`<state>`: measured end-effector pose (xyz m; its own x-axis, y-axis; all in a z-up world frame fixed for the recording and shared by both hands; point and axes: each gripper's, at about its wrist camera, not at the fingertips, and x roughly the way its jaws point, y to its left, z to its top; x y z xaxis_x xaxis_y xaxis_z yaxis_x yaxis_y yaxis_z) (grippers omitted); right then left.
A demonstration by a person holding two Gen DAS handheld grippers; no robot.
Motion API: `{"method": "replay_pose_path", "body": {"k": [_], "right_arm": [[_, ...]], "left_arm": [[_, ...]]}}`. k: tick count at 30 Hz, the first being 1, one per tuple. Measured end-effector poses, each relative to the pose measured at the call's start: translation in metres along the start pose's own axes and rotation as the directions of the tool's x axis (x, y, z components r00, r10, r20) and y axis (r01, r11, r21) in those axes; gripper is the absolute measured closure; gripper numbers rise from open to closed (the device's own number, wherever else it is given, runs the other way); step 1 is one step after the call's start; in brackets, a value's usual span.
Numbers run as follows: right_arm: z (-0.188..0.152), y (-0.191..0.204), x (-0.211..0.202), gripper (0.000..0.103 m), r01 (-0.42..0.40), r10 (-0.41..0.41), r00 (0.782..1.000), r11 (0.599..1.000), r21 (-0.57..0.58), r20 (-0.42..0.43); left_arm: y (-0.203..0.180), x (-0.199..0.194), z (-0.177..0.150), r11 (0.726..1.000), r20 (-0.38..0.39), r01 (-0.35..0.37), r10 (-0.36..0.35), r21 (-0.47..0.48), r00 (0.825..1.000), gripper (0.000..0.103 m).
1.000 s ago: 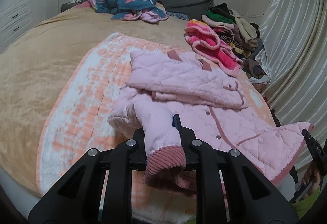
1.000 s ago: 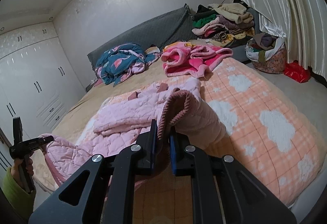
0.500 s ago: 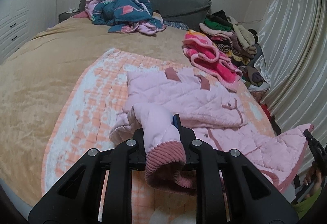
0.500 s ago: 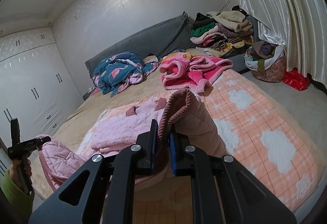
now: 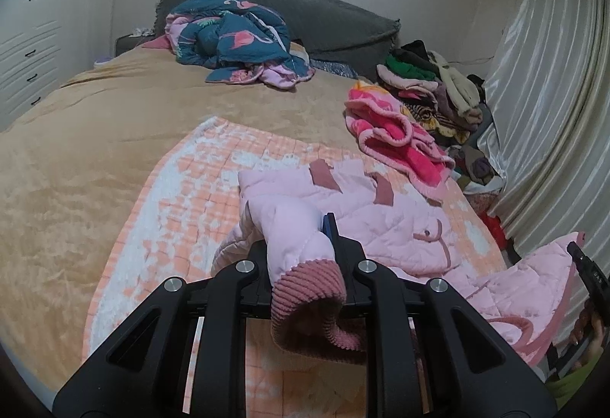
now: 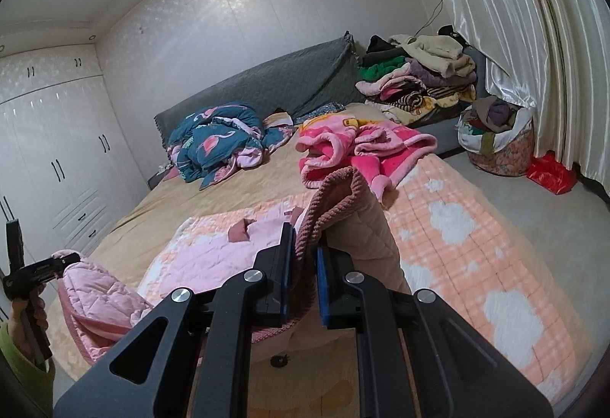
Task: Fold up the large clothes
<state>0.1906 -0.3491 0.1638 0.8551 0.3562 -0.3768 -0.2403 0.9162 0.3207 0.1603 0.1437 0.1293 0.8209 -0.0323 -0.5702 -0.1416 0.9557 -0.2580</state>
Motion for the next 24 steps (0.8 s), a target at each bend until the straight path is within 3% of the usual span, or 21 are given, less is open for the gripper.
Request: {"method": "replay_pose_path", "body": {"k": [16, 24], "right_arm": [[0.05, -0.002, 0.05, 0.093, 0.044, -0.045, 0.999, 0.999, -0.01, -0.009], [0.062, -0.008, 0.081, 0.093, 0.075, -0.075, 0.996, 0.997, -0.003, -0.052]], "left_arm": [[0.005, 0.036, 0.037, 0.996, 0.026, -0.094, 0.094, -0.003, 0.995, 0.092], [0.005, 0.058, 0.047, 0.993, 0.013, -0.116, 0.116, 0.021, 0.993, 0.091]]}}
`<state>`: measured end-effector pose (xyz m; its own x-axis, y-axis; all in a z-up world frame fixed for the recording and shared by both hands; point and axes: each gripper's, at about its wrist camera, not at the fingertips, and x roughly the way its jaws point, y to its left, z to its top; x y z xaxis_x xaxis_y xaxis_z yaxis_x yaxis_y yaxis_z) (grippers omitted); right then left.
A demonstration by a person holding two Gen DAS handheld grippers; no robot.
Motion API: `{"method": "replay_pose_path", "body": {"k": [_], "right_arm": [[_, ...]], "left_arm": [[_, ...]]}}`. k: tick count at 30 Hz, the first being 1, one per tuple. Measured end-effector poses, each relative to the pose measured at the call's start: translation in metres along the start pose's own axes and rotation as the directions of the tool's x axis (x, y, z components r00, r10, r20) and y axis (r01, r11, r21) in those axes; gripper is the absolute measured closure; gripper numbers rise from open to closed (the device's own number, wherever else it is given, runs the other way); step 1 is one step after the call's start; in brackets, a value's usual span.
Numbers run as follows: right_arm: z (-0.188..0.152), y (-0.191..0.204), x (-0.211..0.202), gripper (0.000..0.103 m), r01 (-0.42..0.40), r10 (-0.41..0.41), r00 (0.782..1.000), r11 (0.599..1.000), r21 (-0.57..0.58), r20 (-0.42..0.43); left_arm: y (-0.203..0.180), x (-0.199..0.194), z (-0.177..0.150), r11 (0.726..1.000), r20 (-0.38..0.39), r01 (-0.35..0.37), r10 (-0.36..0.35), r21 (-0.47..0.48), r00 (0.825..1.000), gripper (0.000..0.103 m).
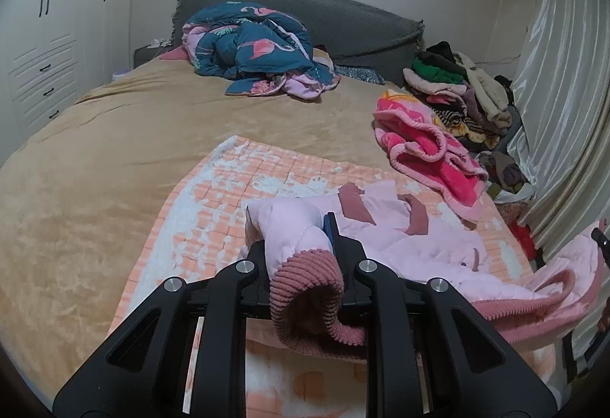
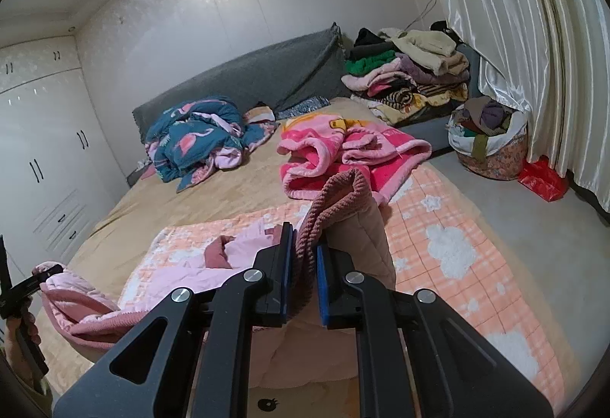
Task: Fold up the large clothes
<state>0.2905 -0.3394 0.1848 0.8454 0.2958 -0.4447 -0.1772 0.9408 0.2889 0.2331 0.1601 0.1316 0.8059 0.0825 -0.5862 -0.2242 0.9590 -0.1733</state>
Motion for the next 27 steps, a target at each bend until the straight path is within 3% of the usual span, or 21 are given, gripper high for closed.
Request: {"method": "replay_pose_path", "body": {"k": [10, 15, 17, 22, 25, 27], "right_arm": [[0.007, -0.028, 0.058, 0.091, -0.009, 0.019, 0.995, 0.995, 0.1, -0.096], [0.007, -0.033, 0.077, 0.08, -0.007, 0.023, 0.993, 0.991, 0.136, -0.118], [0.007, -0.034, 0.08, 0.066, -0.003, 0.019, 0.993, 0.991, 0.136, -0.116], [0.005, -0.037, 0.079, 0.047, -0.009, 0.024, 0.994, 0.99, 0.143, -0.104], [0.0, -0.038, 0.07, 0.025, -0.008, 0.018, 0.997, 0.991, 0.136, -0.073], [-0.005, -0.038, 0.062, 0.017, 0.007, -0.002, 0.999, 0.993, 0.114, -0.044]], "left_arm": [[-0.012, 0.028, -0.002, 0.994, -0.001, -0.055, 0.056, 0.094, 0.998, 0.091], [-0.014, 0.048, -0.003, 0.989, -0.012, -0.091, 0.093, 0.113, 0.996, 0.091], [-0.014, 0.053, -0.004, 0.988, -0.017, -0.095, 0.097, 0.118, 0.995, 0.091], [-0.014, 0.064, -0.005, 0.986, -0.025, -0.1, 0.105, 0.134, 0.994, 0.091], [-0.017, 0.073, -0.003, 0.984, -0.025, -0.102, 0.107, 0.145, 0.994, 0.091], [-0.016, 0.078, -0.003, 0.984, -0.029, -0.102, 0.108, 0.144, 0.994, 0.09]]}}
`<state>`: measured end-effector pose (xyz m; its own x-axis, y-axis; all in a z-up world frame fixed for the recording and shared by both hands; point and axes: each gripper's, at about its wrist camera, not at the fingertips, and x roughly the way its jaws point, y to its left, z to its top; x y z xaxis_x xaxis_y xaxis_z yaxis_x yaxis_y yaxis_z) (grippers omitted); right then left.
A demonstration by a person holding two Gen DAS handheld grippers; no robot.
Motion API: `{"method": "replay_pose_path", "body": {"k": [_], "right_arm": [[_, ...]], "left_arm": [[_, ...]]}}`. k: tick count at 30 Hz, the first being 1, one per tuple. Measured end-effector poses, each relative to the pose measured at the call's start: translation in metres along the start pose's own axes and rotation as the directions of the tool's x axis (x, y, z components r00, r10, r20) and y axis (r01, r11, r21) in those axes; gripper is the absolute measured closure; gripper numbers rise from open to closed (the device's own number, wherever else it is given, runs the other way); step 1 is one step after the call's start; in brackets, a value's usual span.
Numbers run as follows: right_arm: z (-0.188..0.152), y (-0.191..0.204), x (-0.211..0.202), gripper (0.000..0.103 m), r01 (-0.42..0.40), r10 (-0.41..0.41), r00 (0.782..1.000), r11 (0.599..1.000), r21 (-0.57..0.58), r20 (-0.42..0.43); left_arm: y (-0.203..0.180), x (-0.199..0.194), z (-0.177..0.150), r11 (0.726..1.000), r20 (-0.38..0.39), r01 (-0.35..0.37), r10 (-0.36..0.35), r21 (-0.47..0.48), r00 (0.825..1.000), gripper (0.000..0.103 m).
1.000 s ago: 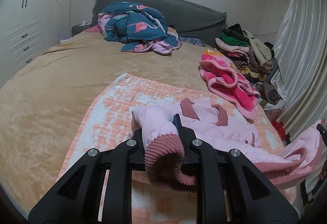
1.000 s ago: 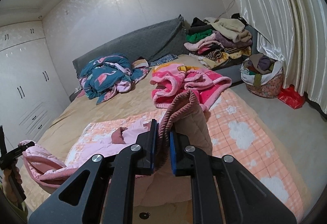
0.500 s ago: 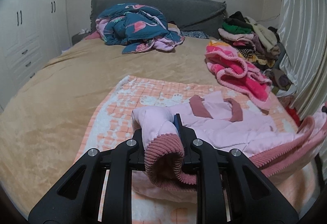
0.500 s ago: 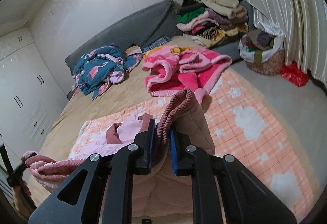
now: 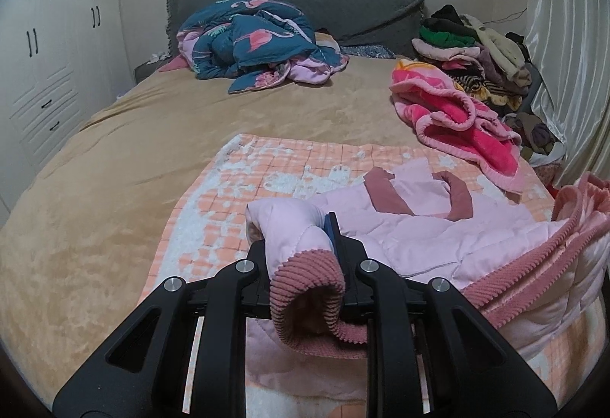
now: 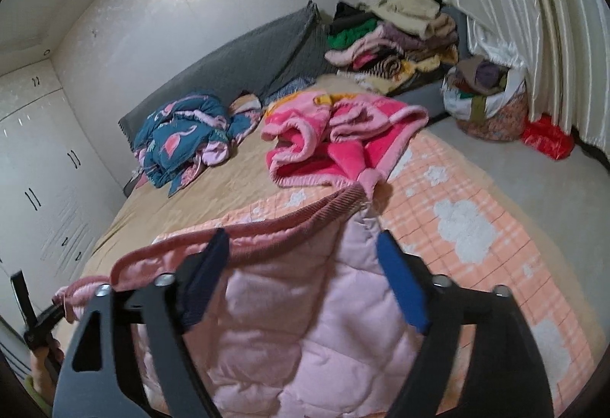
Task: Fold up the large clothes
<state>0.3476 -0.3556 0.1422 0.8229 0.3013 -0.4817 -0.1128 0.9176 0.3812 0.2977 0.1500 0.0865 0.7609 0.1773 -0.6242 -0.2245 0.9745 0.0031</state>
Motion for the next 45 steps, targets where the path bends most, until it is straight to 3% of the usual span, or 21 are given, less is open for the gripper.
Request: {"method": "replay_pose_path", "body": {"k": [3, 8, 16, 22, 24, 25, 26, 27, 28, 31, 36, 45], "right_arm": [[-0.011, 0.001, -0.003, 0.01, 0.049, -0.048, 0.999, 0.997, -0.055, 0.005], [-0.05, 0.001, 0.011, 0.01, 0.093, -0.103, 0.994, 0.981, -0.173, -0.049], [-0.097, -0.019, 0.037, 0.01, 0.106, -0.13, 0.981, 0.981, -0.162, -0.142], [-0.102, -0.021, 0.034, 0.01, 0.111, -0.133, 0.981, 0.982, -0.15, -0.141], [-0.1, -0.019, 0.029, 0.01, 0.113, -0.133, 0.983, 0.981, -0.157, -0.127], [-0.098, -0.018, 0.025, 0.01, 0.11, -0.131, 0.984, 0.98, -0.164, -0.118], [-0.097, -0.017, 0.022, 0.009, 0.11, -0.13, 0.985, 0.979, -0.169, -0.112], [-0.096, -0.016, 0.019, 0.009, 0.111, -0.13, 0.986, 0.979, -0.173, -0.106], [-0.094, -0.015, 0.016, 0.008, 0.109, -0.128, 0.987, 0.978, -0.177, -0.098], [-0.091, -0.014, 0.011, 0.006, 0.101, -0.118, 0.989, 0.978, -0.182, -0.088], [-0.092, -0.009, 0.012, 0.006, 0.099, -0.121, 0.989, 0.971, -0.219, -0.089], [-0.096, 0.0, 0.028, 0.006, 0.133, -0.166, 0.982, 0.946, -0.295, -0.091]], "left_arm": [[-0.003, 0.007, 0.002, 1.0, -0.006, -0.006, 0.006, 0.012, 1.0, 0.089], [-0.005, 0.018, 0.002, 1.0, -0.024, -0.02, 0.02, 0.024, 1.0, 0.088], [-0.003, 0.02, -0.002, 1.0, -0.039, 0.002, -0.001, 0.01, 0.999, 0.076], [-0.006, 0.009, -0.003, 0.999, -0.046, 0.039, -0.039, -0.002, 0.998, 0.053], [-0.008, 0.001, -0.002, 0.998, -0.029, 0.058, -0.058, -0.008, 0.998, 0.038], [-0.01, -0.004, -0.001, 0.998, -0.017, 0.058, -0.058, -0.002, 0.998, 0.036], [-0.012, -0.01, 0.0, 0.998, -0.002, 0.055, -0.055, 0.007, 0.998, 0.03], [-0.014, -0.014, 0.002, 0.999, 0.018, 0.038, -0.039, 0.018, 0.999, 0.012], [-0.017, -0.023, 0.003, 0.999, 0.059, 0.0, -0.003, 0.044, 0.998, 0.008], [-0.022, -0.041, 0.004, 0.995, 0.124, -0.039, 0.028, 0.087, 0.992, 0.009], [-0.023, -0.051, -0.004, 0.99, 0.145, -0.072, 0.054, 0.125, 0.988, 0.009], [-0.008, -0.03, -0.035, 0.989, 0.073, -0.079, 0.07, 0.128, 0.995, 0.009]]}}
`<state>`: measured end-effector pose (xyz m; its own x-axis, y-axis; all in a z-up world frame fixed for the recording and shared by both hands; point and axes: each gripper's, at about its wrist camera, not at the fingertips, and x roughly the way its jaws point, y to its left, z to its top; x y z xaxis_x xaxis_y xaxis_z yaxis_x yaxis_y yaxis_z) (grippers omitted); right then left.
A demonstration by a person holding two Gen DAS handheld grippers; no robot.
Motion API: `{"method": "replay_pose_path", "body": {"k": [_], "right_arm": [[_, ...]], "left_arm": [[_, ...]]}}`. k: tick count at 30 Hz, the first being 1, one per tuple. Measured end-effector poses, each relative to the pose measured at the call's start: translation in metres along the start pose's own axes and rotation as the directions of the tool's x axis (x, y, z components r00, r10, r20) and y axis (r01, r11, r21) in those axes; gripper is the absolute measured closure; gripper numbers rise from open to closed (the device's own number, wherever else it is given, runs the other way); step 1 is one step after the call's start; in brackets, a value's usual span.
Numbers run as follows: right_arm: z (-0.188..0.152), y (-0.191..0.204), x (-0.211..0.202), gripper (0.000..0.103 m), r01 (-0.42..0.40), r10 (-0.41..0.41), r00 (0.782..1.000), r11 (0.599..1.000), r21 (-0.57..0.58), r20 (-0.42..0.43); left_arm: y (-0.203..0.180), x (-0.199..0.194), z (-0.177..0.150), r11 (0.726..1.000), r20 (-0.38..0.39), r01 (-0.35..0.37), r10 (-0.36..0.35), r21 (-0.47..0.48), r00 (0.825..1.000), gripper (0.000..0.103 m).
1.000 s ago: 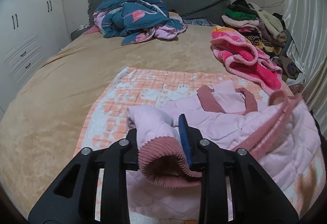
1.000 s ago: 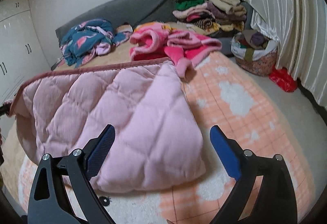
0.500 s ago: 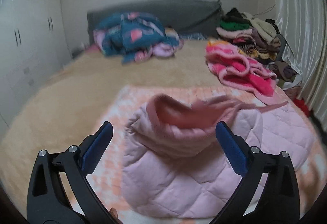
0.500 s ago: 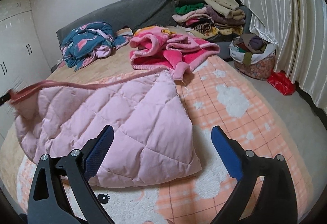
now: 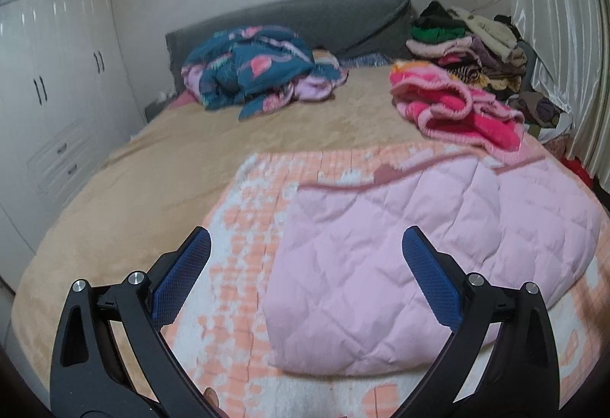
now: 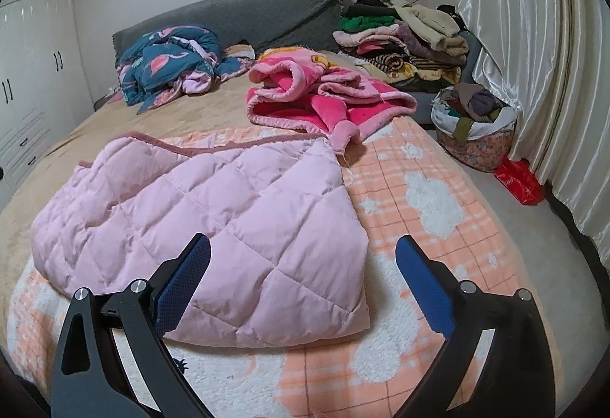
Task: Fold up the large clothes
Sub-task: 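Grasp the folded jacket edge with both tools, then open the right tool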
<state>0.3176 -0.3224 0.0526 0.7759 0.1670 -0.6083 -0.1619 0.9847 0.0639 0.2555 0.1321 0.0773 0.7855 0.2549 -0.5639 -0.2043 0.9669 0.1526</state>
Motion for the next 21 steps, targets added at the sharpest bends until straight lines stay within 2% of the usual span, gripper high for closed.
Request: {"method": "replay_pose_path", "body": {"k": [3, 5, 6, 8, 10, 12, 13, 14, 15, 17, 19, 21], "right_arm": [[-0.004, -0.002, 0.014, 0.006, 0.015, -0.015, 1.0, 1.0, 0.001, -0.024], [-0.008, -0.006, 0.027, 0.006, 0.028, -0.027, 0.999, 1.0, 0.009, -0.046], [-0.01, -0.008, 0.035, 0.006, 0.032, -0.031, 0.998, 0.999, 0.013, -0.057], [-0.016, -0.011, 0.05, 0.008, 0.031, -0.031, 0.996, 0.999, 0.011, -0.08], [-0.022, -0.014, 0.068, 0.01, 0.048, -0.047, 0.992, 0.999, 0.004, -0.115], [-0.028, -0.017, 0.081, 0.014, 0.036, -0.035, 0.991, 0.999, 0.01, -0.132], [-0.03, -0.019, 0.087, 0.024, 0.015, -0.011, 0.991, 0.999, 0.028, -0.135], [-0.031, -0.021, 0.094, 0.043, -0.028, 0.036, 0.988, 0.998, 0.057, -0.148], [-0.03, -0.021, 0.098, 0.049, -0.054, 0.065, 0.985, 0.996, 0.073, -0.16], [-0.026, -0.013, 0.104, 0.07, -0.043, 0.051, 0.984, 0.998, 0.053, -0.172], [-0.017, 0.0, 0.109, 0.076, -0.008, 0.01, 0.986, 1.0, 0.012, -0.168], [-0.009, 0.005, 0.113, 0.078, 0.022, -0.018, 0.986, 0.999, 0.023, -0.164]], "left_arm": [[0.011, 0.025, -0.023, 1.0, -0.069, 0.005, -0.006, -0.027, 0.998, 0.009], [0.019, 0.04, -0.038, 0.998, -0.114, 0.028, -0.035, -0.062, 0.993, 0.009], [0.027, 0.056, -0.051, 0.989, -0.161, 0.085, -0.105, -0.123, 0.981, 0.009], [0.038, 0.074, -0.069, 0.96, -0.208, 0.167, -0.214, -0.224, 0.954, 0.009], [0.046, 0.094, -0.088, 0.939, -0.242, 0.193, -0.265, -0.284, 0.933, 0.009], [0.046, 0.103, -0.099, 0.935, -0.256, 0.197, -0.276, -0.296, 0.926, 0.009], [0.044, 0.106, -0.101, 0.932, -0.251, 0.208, -0.286, -0.296, 0.925, 0.009], [0.04, 0.107, -0.101, 0.94, -0.247, 0.2, -0.271, -0.275, 0.93, 0.011], [0.035, 0.107, -0.101, 0.952, -0.249, 0.182, -0.244, -0.246, 0.937, 0.033], [0.021, 0.109, -0.095, 0.974, -0.255, 0.153, -0.193, -0.168, 0.947, 0.059], [0.004, 0.112, -0.084, 0.99, -0.253, 0.098, -0.12, -0.097, 0.96, 0.07], [-0.003, 0.117, -0.073, 0.995, -0.249, 0.062, -0.078, -0.073, 0.965, 0.073]]}}
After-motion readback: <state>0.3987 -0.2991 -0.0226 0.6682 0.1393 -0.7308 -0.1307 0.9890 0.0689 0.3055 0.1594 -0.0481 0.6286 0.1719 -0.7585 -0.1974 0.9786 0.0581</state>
